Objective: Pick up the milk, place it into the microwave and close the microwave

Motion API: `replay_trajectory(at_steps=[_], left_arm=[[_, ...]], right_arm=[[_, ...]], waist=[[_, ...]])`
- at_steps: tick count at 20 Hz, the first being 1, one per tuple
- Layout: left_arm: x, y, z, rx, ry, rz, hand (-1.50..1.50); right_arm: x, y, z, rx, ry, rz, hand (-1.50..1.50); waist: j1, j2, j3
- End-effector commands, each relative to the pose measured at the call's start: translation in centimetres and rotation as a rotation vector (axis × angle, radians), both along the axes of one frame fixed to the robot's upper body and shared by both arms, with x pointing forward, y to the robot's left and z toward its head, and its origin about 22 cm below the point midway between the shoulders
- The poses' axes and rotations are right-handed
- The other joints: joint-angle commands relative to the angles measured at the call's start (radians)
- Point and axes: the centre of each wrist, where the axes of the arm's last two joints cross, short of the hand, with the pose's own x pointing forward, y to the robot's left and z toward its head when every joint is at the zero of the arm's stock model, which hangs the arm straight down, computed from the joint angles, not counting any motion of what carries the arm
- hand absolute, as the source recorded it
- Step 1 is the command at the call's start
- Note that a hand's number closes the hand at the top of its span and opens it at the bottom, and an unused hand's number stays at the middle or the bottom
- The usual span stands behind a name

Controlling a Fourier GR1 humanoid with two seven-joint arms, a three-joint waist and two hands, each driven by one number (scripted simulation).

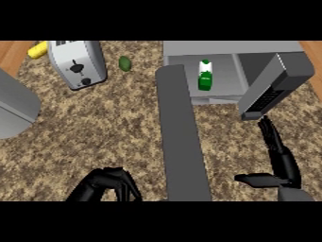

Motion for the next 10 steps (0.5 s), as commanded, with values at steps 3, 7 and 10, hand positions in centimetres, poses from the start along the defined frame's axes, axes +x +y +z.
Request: replay_trajectory(at_steps=[3,7,10], left_arm=[[4.3,-3.0,-0.9,0.126,0.014,-0.08,1.5],[4.4,-6.5,-3.9,0.254,0.078,-0.291,1.5],[7.1,-7.8,-5.2,0.317,0.095,-0.305,1.5]], right_arm=[[-4.3,-2.0,3.2,-0.049,-0.023,-0.054,-1.5],[-5.7,-3.0,3.2,-0.037,-0.036,-0.077,-1.5],[-7.0,-6.6,4.4,-0.057,-0.062,-0.079,-1.5]], waist=[[0.0,0.005,0.0],[0.0,0.009,0.001],[0.002,0.013,0.001]])
